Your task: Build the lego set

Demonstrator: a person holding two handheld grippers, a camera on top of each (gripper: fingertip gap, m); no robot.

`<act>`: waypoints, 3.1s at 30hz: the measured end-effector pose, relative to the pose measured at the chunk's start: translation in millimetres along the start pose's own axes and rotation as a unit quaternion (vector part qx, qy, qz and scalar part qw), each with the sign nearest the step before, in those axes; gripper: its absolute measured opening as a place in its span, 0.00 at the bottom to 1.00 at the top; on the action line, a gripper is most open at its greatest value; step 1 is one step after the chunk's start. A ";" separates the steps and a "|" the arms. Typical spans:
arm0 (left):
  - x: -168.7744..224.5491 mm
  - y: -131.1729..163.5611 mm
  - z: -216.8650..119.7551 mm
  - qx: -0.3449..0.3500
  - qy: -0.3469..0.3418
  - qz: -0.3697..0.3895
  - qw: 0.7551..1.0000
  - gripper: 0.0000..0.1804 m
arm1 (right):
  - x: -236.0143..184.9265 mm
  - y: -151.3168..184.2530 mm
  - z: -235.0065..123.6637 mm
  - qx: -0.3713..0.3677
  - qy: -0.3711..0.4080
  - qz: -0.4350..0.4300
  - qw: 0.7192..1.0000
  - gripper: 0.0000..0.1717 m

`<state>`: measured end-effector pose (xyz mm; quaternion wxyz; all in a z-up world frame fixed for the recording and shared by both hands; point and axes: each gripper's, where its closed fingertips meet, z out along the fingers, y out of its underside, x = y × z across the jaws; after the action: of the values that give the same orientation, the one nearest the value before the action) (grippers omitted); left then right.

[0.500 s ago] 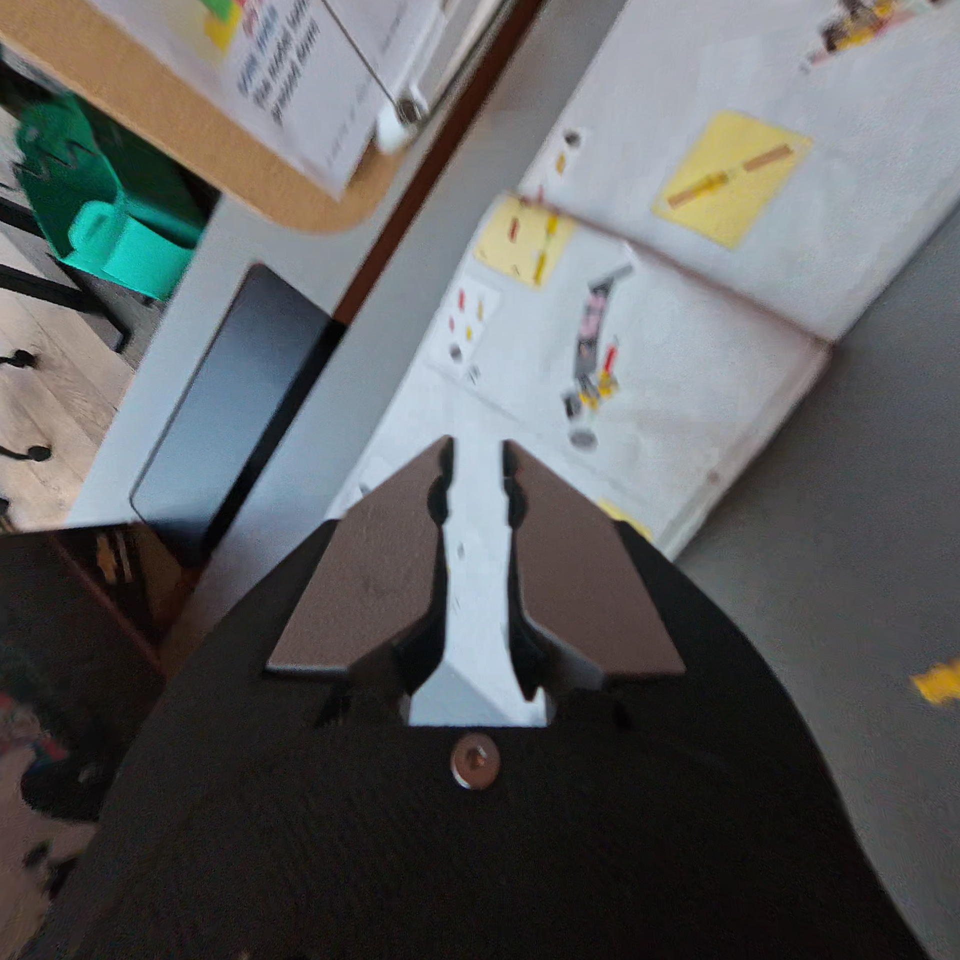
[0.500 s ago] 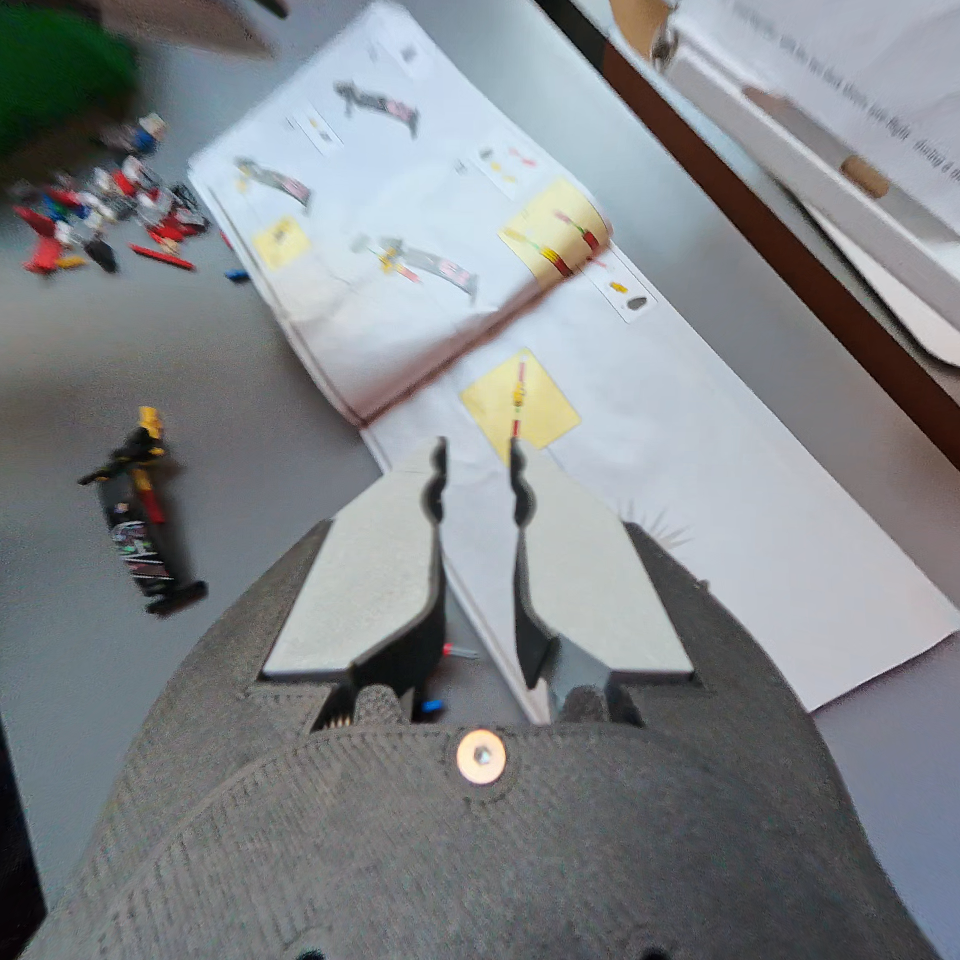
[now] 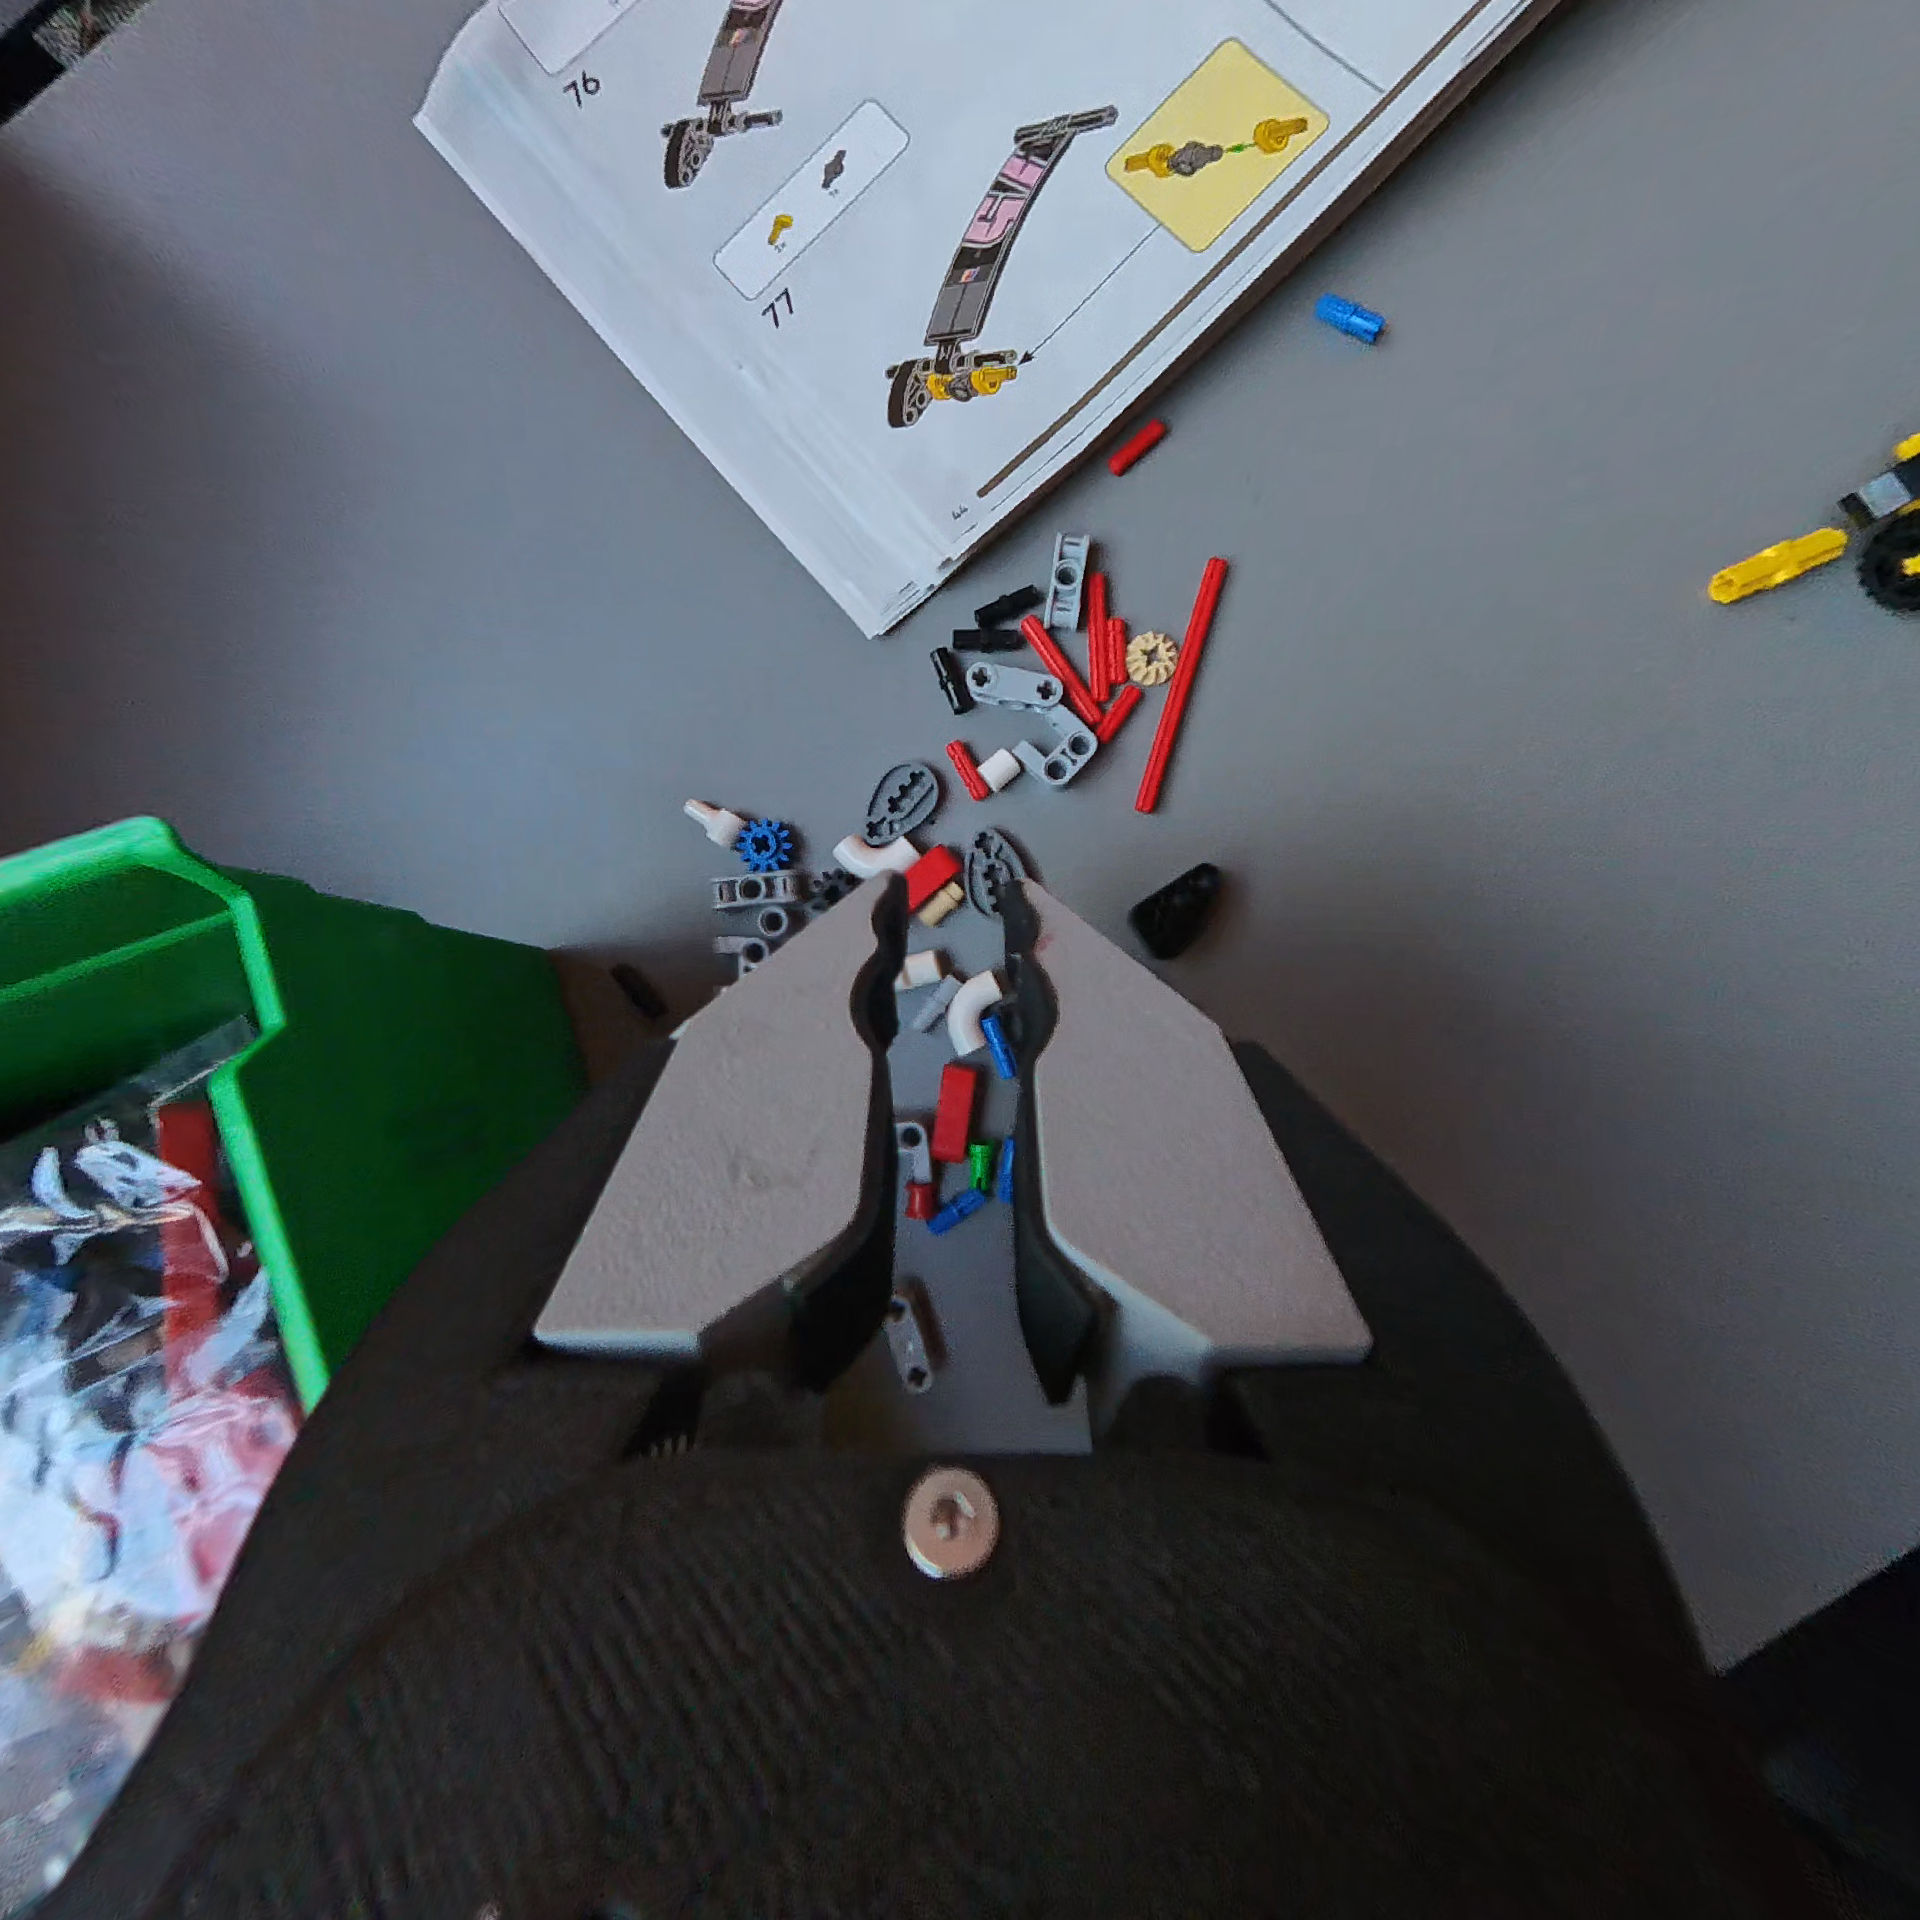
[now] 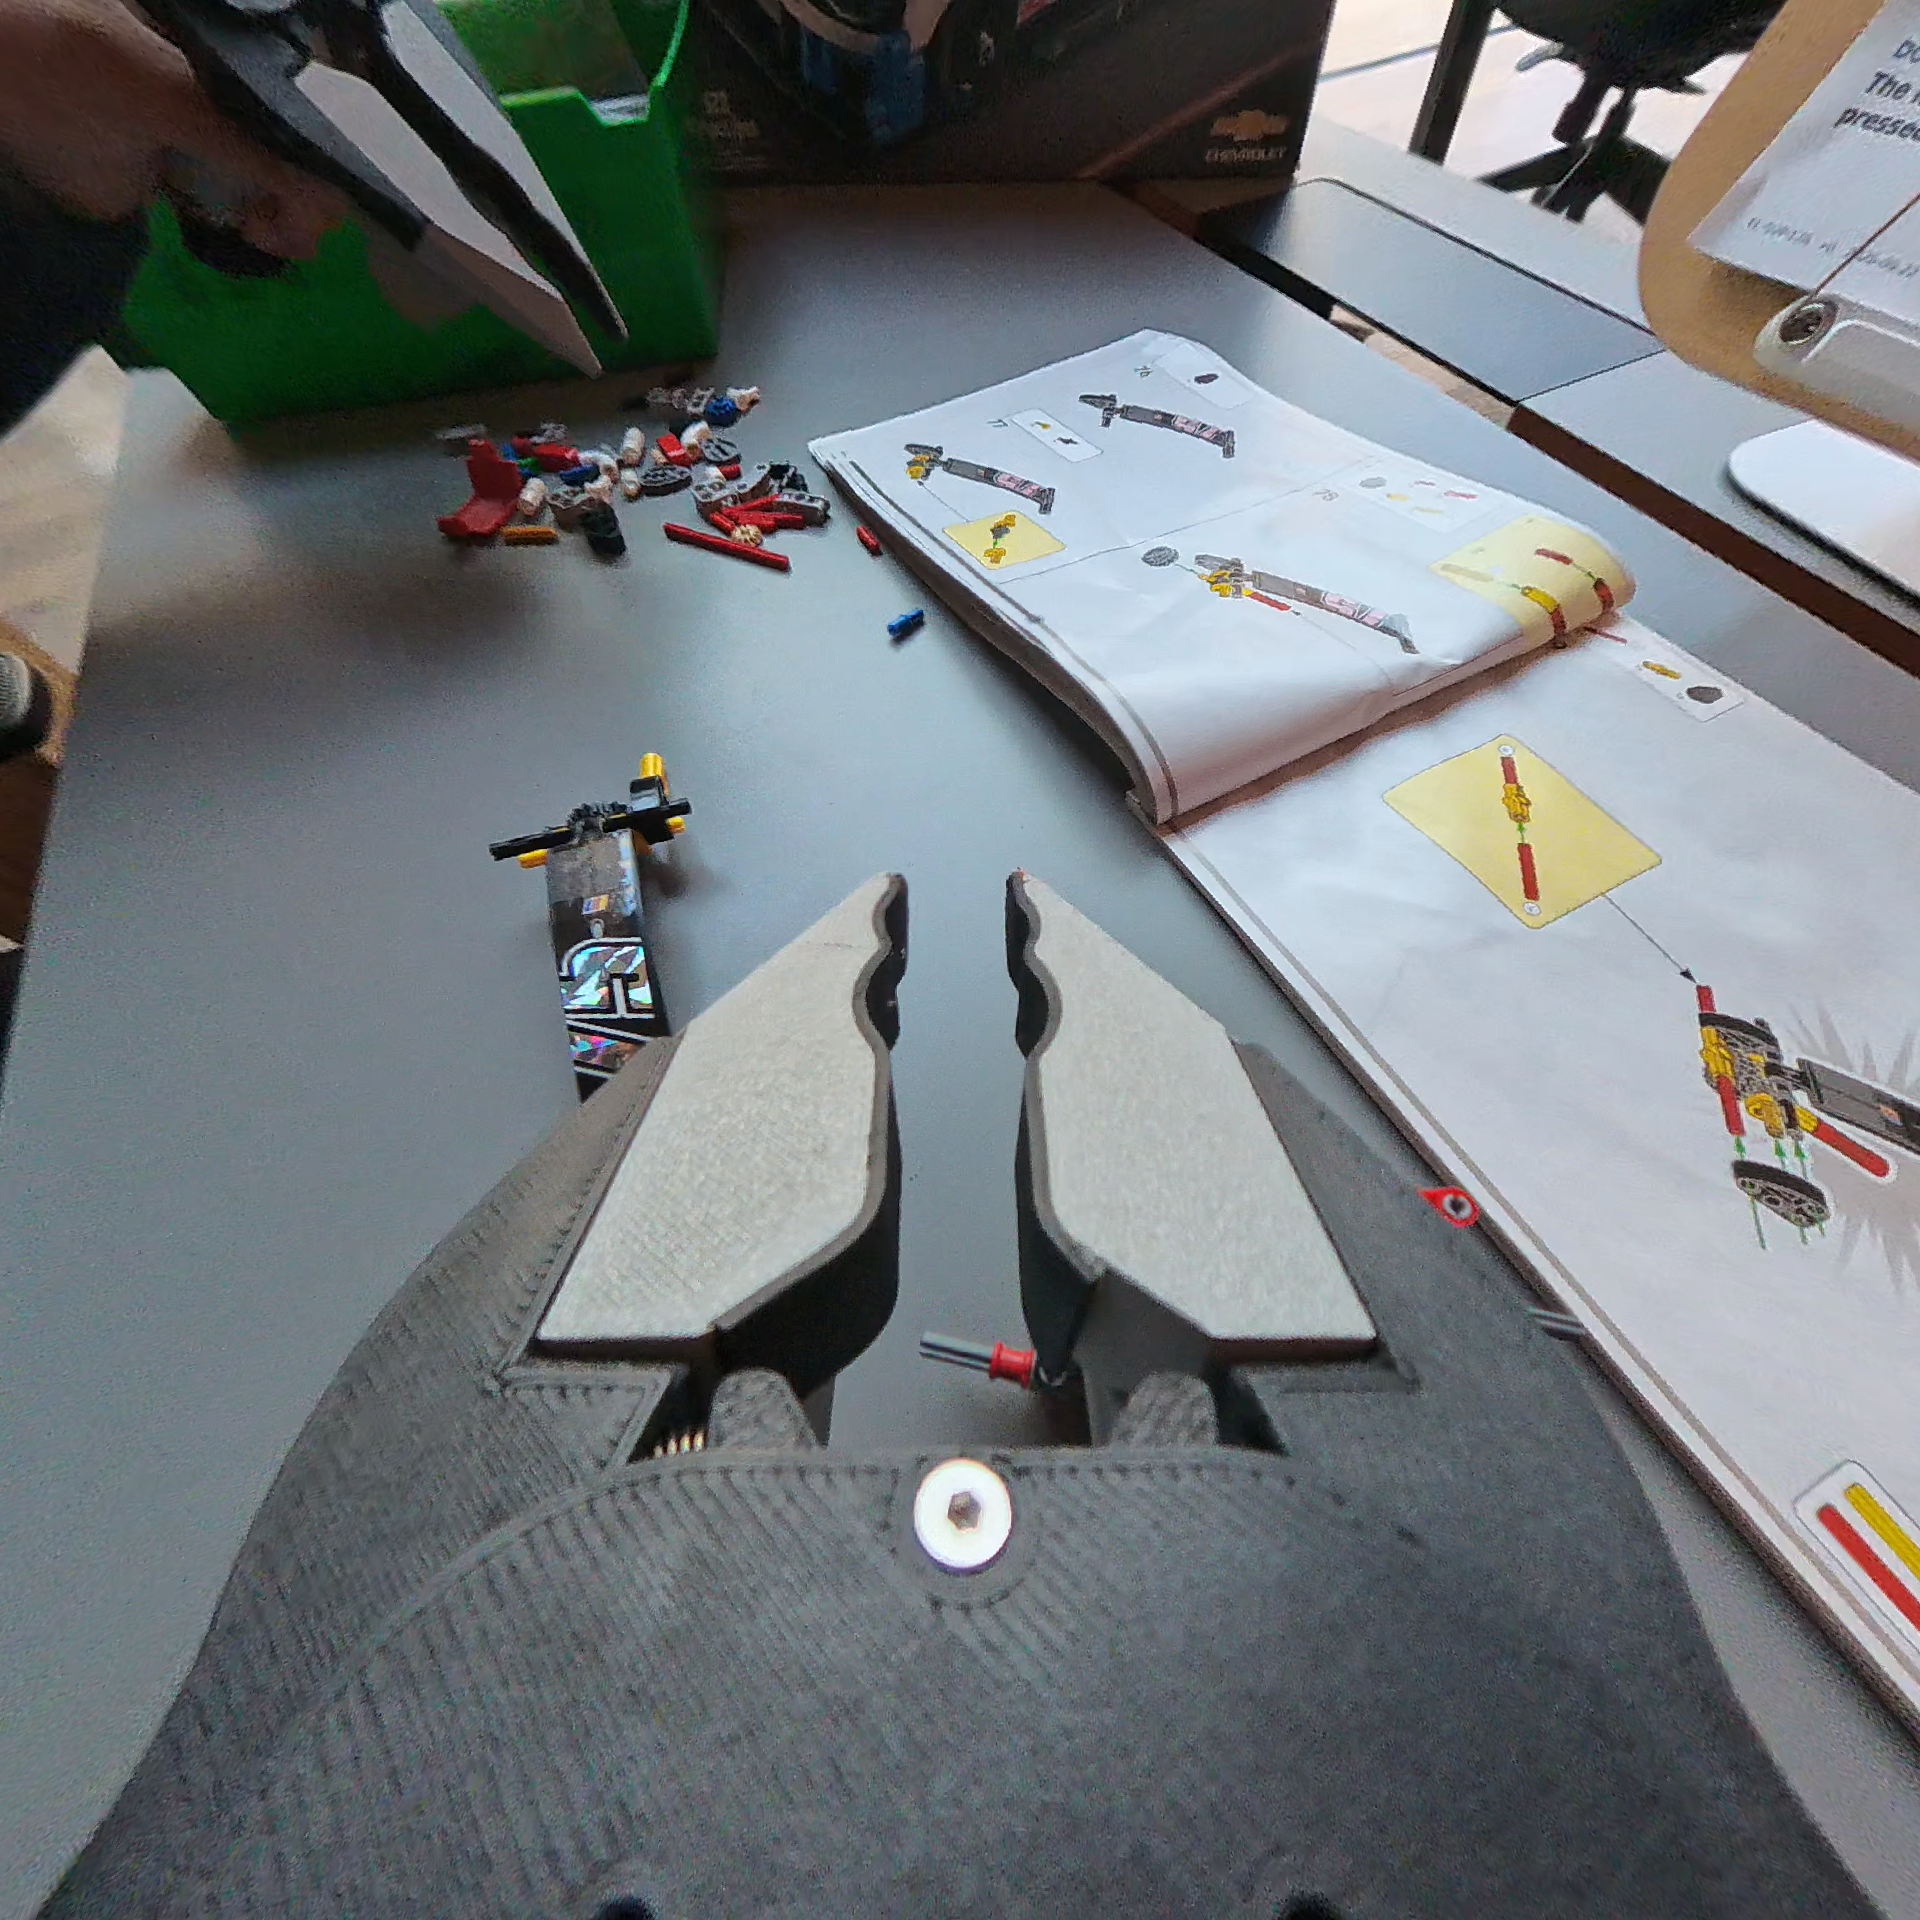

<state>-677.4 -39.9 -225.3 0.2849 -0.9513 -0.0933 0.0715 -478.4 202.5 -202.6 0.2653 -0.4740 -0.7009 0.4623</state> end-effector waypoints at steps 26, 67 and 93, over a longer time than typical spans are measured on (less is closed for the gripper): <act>2.9 -29.4 18.3 0.071 -0.001 -0.004 0.997 0.05 | -12.2 -16.0 -0.7 0.084 0.052 -0.053 0.994 0.03; 60.9 -55.5 45.7 -0.020 0.093 0.022 0.995 0.00 | -32.4 -28.4 -11.2 0.104 0.034 -0.083 0.991 0.02; 47.5 -61.5 55.8 -0.064 0.044 0.086 0.993 0.02 | -40.4 -31.9 -15.8 0.106 0.032 -0.107 0.988 0.02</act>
<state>-650.1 50.4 -241.3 0.2200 -0.9743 -0.0023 0.0474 -462.3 168.1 -164.4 0.3841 -0.3798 -0.6862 0.4872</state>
